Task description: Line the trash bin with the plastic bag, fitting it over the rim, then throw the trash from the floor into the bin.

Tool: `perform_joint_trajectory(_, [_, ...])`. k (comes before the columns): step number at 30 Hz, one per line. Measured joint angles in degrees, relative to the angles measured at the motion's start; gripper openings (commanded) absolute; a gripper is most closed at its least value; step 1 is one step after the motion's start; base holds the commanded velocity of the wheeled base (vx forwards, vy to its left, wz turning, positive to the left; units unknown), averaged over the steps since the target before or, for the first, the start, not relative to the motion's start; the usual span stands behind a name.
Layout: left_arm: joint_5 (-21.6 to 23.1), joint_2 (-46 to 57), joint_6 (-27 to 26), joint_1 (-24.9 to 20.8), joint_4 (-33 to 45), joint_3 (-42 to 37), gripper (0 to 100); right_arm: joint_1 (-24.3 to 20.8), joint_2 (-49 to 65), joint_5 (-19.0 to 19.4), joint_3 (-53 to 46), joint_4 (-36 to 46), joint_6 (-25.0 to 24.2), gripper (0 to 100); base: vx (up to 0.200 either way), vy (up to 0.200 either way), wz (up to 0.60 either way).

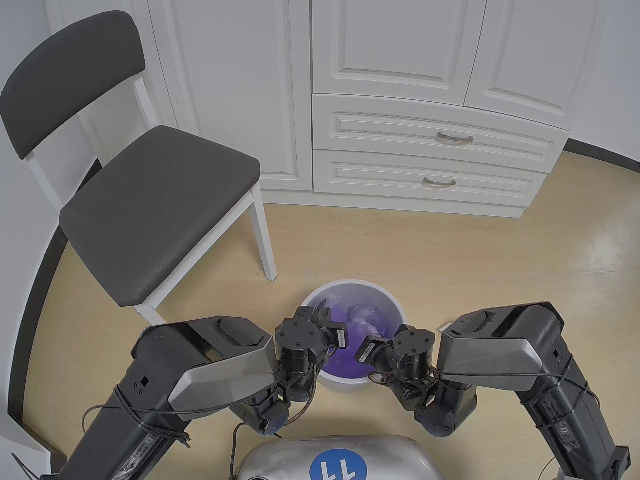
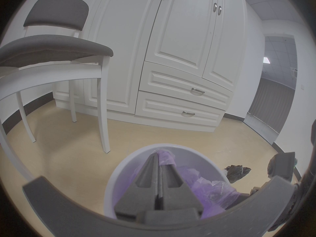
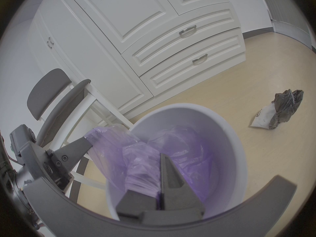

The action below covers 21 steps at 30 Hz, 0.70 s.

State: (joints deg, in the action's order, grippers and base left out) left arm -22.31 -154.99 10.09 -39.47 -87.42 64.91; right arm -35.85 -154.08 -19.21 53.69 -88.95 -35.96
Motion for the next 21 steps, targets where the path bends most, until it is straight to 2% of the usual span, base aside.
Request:
perform_joint_trajectory(13, [0.04,0.61,-0.28,1.99,-0.02,0.11,0,0.38,0.66,-0.33,-2.1,-0.02,1.4,0,0.0,0.0,0.0])
perform_joint_trajectory(16, [0.48,2.47,-0.77,3.04,0.05,-2.35,0,1.13,2.36,0.02,-4.11,-0.02,4.63,0,0.0,0.0,0.0])
perform_joint_trajectory(21, [2.77,5.95,-3.4,5.49,-0.02,-6.7,0,5.01,7.22,2.38,-8.74,-0.02,11.89,0,0.0,0.0,0.0])
